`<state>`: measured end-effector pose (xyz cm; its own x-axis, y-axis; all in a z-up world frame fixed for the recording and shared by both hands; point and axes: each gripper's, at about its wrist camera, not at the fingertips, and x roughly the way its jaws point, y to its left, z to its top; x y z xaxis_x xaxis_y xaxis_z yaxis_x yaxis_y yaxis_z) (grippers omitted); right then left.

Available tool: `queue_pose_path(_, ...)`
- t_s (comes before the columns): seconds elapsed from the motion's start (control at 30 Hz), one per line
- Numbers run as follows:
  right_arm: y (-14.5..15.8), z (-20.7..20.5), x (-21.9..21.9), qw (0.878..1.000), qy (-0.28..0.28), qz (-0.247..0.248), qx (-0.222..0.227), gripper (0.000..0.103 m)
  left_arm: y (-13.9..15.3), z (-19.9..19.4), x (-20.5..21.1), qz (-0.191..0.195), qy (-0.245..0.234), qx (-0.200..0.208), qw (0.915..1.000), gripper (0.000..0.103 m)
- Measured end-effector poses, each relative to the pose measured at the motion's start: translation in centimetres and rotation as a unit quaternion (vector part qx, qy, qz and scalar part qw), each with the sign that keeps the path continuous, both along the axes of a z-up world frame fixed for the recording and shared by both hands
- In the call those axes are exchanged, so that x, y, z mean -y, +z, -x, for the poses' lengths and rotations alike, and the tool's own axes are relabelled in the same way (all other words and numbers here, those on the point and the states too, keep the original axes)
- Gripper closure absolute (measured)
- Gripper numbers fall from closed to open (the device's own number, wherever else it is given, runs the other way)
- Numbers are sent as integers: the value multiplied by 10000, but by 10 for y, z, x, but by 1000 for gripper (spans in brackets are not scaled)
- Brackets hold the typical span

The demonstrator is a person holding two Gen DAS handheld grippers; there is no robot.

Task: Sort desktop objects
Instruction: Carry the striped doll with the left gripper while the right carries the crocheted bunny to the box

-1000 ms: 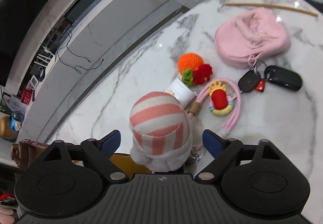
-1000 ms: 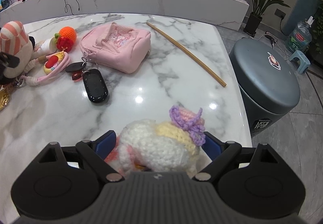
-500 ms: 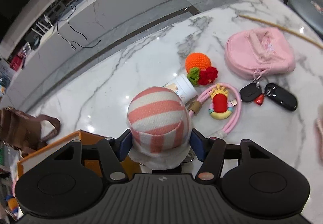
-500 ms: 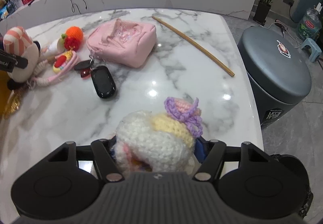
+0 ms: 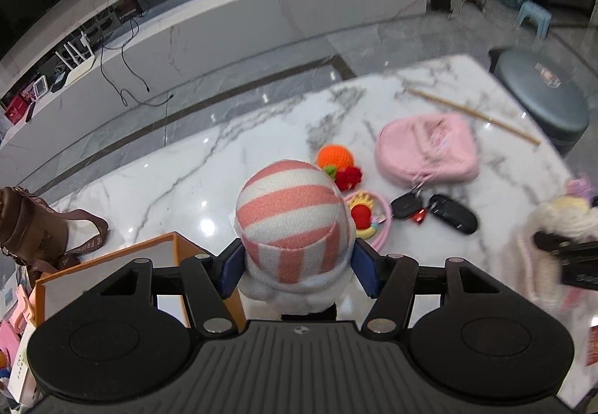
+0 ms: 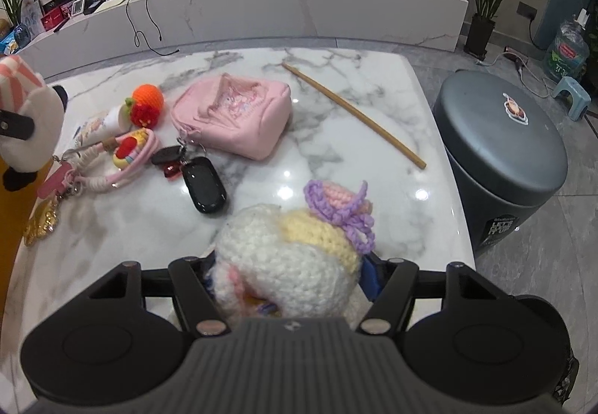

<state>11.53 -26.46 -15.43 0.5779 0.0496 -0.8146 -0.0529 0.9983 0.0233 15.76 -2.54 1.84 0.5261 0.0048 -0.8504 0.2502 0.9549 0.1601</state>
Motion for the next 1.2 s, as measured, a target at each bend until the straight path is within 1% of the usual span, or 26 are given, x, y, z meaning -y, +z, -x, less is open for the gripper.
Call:
queue_pose_path(0.2, 12, 2, -12, 9998, 32, 129, 125, 35, 39, 26, -21, 474, 48, 269, 9985, 33)
queue_pose_path(0.37, 24, 5, -29, 9992, 111, 248, 288, 35, 66, 59, -52, 954, 224, 617, 9933, 33)
queue_pose_path(0.53, 34, 12, -53, 9977, 324, 408, 425, 35, 80, 85, -92, 1389, 455, 872, 9854, 33)
queue_pose_path(0.67, 53, 22, -82, 9952, 566, 413, 687, 35, 83, 98, -126, 1633, 655, 920, 9801, 33)
queue_pose_path(0.73, 65, 29, -100, 9931, 712, 358, 855, 35, 82, 100, -143, 1651, 750, 904, 9793, 32)
queue_pose_path(0.8, 76, 35, -119, 9906, 883, 281, 1010, 35, 80, 102, -156, 1586, 846, 897, 9796, 32)
queue_pose_path(0.9, 92, 45, -153, 9839, 1230, 130, 1288, 35, 71, 107, -178, 1559, 983, 836, 9793, 32)
queue_pose_path(0.97, 104, 51, -177, 9779, 1490, -35, 1469, 35, 64, 109, -192, 1555, 1067, 743, 9792, 32)
queue_pose_path(1.07, 120, 63, -210, 9669, 1877, -289, 1704, 35, 55, 117, -208, 1442, 1189, 671, 9801, 32)
queue_pose_path(1.2, 132, 78, -251, 9516, 2357, -543, 1896, 35, 49, 125, -227, 1420, 1313, 607, 9792, 32)
